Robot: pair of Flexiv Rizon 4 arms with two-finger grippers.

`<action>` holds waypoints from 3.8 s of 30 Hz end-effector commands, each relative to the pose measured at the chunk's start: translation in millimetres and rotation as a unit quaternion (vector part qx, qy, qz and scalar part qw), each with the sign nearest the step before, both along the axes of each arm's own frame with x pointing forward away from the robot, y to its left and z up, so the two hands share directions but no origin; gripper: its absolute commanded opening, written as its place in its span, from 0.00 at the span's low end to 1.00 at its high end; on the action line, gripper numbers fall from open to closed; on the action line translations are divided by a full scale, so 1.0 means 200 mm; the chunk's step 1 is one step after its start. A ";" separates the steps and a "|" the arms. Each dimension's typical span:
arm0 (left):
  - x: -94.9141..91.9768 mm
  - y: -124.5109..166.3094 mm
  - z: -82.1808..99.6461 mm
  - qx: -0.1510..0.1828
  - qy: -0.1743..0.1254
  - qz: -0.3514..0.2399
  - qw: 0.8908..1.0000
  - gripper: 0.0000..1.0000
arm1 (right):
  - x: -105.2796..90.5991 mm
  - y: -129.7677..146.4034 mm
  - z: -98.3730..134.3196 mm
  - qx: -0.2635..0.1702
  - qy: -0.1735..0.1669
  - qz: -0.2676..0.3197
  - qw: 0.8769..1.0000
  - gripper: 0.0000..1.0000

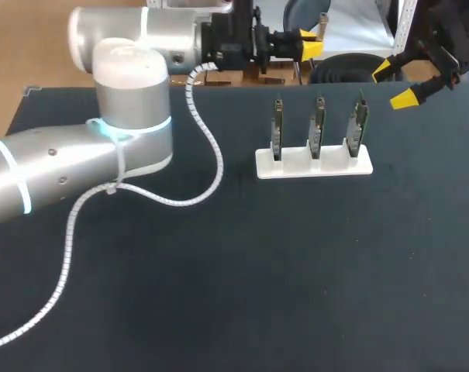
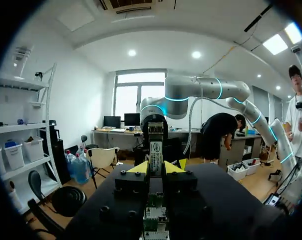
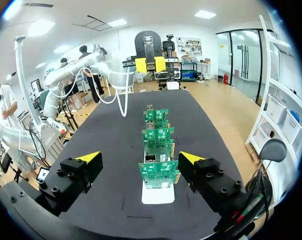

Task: Pick up the optical module with the left hand, and insert it into the network port with the right hand.

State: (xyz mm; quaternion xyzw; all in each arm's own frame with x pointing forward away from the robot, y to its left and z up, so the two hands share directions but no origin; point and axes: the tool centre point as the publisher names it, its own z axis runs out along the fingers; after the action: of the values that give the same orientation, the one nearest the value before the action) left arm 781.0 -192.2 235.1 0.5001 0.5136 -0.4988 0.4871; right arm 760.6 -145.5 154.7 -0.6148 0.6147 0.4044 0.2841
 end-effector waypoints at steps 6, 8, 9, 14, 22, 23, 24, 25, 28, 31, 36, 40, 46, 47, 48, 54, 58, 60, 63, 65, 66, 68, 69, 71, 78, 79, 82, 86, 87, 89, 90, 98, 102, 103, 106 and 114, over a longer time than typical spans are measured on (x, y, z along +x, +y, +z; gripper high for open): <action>0.01 -0.18 -0.03 -0.004 -0.001 -0.025 1.000 0.00 | -0.01 0.00 0.00 0.000 -0.001 -0.001 1.000 1.00; 0.00 -0.19 -0.04 0.001 -0.001 -0.021 1.000 0.00 | -0.01 0.00 0.00 0.000 -0.001 -0.001 1.000 1.00; 0.00 -0.21 -0.04 0.005 0.000 -0.018 1.000 0.00 | -0.01 0.00 0.00 0.000 -0.001 -0.001 1.000 1.00; -0.02 -0.24 -0.06 0.018 0.002 -0.002 1.000 0.00 | -0.01 0.00 0.00 0.000 -0.001 -0.001 1.000 1.00; -0.02 -0.28 -0.11 0.029 0.010 0.033 0.999 0.00 | -0.01 0.00 0.00 0.000 -0.001 -0.001 1.000 1.00; -0.02 -0.28 -0.12 0.028 0.011 0.034 0.999 0.00 | -0.01 0.00 0.00 0.000 -0.001 -0.001 1.000 1.00; -0.03 -0.29 -0.12 0.028 0.012 0.036 0.999 0.00 | -0.01 0.00 0.00 0.000 -0.001 -0.001 1.000 1.00; -0.03 -0.29 -0.13 0.027 0.014 0.036 0.999 0.00 | -0.01 0.00 0.00 0.000 -0.001 -0.001 1.000 1.00; -0.04 -0.32 -0.14 0.023 0.018 0.032 0.999 0.00 | -0.01 0.00 0.00 0.000 -0.001 -0.001 1.000 1.00; -0.04 -0.34 -0.15 0.018 0.019 0.024 0.999 0.00 | -0.01 0.00 0.00 0.000 -0.001 -0.001 1.000 1.00; -0.05 -0.38 -0.18 0.022 0.018 0.019 0.999 0.00 | -0.01 0.00 0.00 0.000 -0.001 -0.001 1.000 1.00; -0.05 -0.39 -0.19 0.024 0.019 0.017 0.999 0.00 | -0.01 0.00 0.00 0.000 -0.001 -0.001 1.000 1.00; -0.05 -0.40 -0.20 0.026 0.019 0.015 0.999 0.00 | -0.01 0.00 0.00 0.000 -0.001 -0.001 1.000 1.00; -0.06 -0.40 -0.20 0.026 0.018 0.016 0.999 0.00 | -0.01 0.00 0.00 0.000 -0.001 -0.001 1.000 1.00; -0.06 -0.40 -0.20 0.028 0.017 0.017 0.999 0.00 | -0.01 0.00 0.00 0.000 -0.001 -0.001 1.000 1.00; -0.06 -0.39 -0.22 0.032 0.018 0.025 0.999 0.00 | -0.01 0.00 0.00 0.000 -0.001 -0.001 1.000 1.00; -0.06 -0.39 -0.24 0.033 0.020 0.029 0.999 0.00 | -0.01 0.00 0.00 0.000 -0.001 -0.001 1.000 1.00; -0.06 -0.38 -0.24 0.033 0.021 0.030 0.999 0.00 | -0.01 0.00 0.00 0.000 -0.001 -0.001 1.000 1.00; -0.06 -0.39 -0.26 0.035 0.026 0.030 0.999 0.00 | -0.01 0.00 0.00 0.000 -0.001 -0.001 1.000 1.00; -0.06 -0.39 -0.26 0.035 0.027 0.030 0.999 0.00 | -0.01 0.00 0.00 0.000 -0.001 -0.001 1.000 1.00; -0.06 -0.39 -0.27 0.036 0.027 0.030 0.999 0.00 | -0.01 0.00 0.00 0.000 -0.001 -0.001 1.000 1.00; -0.06 -0.39 -0.27 0.037 0.029 0.032 0.998 0.00 | -0.01 0.00 0.00 0.000 -0.001 -0.001 1.000 1.00; -0.06 -0.39 -0.27 0.038 0.029 0.033 0.998 0.00 | -0.01 0.00 0.00 0.000 -0.001 -0.001 1.000 1.00; -0.06 -0.39 -0.28 0.039 0.031 0.033 0.998 0.00 | -0.01 0.00 0.00 0.000 -0.001 -0.001 1.000 1.00; -0.05 -0.39 -0.28 0.041 0.032 0.035 0.998 0.00 | -0.01 0.00 0.00 0.000 -0.001 -0.001 1.000 1.00; -0.05 -0.40 -0.28 0.041 0.032 0.034 0.998 0.00 | -0.01 0.00 0.00 0.000 -0.001 -0.001 1.000 1.00; -0.05 -0.40 -0.29 0.044 0.034 0.033 0.998 0.00 | -0.01 0.00 0.00 0.000 -0.001 -0.001 1.000 1.00; -0.05 -0.41 -0.29 0.047 0.037 0.032 0.998 0.00 | -0.01 0.00 0.00 0.000 -0.001 -0.001 1.000 1.00; -0.05 -0.41 -0.30 0.048 0.037 0.031 0.998 0.00 | -0.01 0.00 0.00 0.000 -0.001 -0.001 1.000 1.00; -0.05 -0.41 -0.30 0.050 0.038 0.030 0.998 0.00 | -0.01 0.00 0.00 0.000 -0.001 -0.001 1.000 1.00; -0.05 -0.41 -0.30 0.051 0.038 0.029 0.998 0.00 | -0.01 0.00 0.00 0.000 -0.001 -0.001 1.000 1.00; -0.05 -0.41 -0.31 0.054 0.040 0.028 0.997 0.00 | -0.01 0.00 0.00 0.000 -0.001 -0.001 1.000 1.00; -0.04 -0.41 -0.32 0.055 0.045 0.028 0.997 0.00 | -0.01 0.00 0.00 0.000 -0.001 -0.001 1.000 1.00; -0.04 -0.41 -0.32 0.056 0.044 0.028 0.997 0.00 | -0.01 0.00 0.00 0.000 -0.001 -0.001 1.000 1.00; -0.04 -0.41 -0.32 0.056 0.043 0.027 0.997 0.00 | -0.01 0.00 0.00 0.000 -0.001 -0.001 1.000 1.00; -0.04 -0.42 -0.33 0.058 0.052 0.023 0.997 0.00 | -0.01 0.00 0.00 0.000 -0.001 -0.001 1.000 1.00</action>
State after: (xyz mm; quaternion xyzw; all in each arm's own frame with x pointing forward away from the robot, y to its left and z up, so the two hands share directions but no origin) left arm 768.2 -273.3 169.1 0.4855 0.5786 -0.4810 0.4451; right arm 760.6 -145.5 154.7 -0.6148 0.6147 0.4044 0.2841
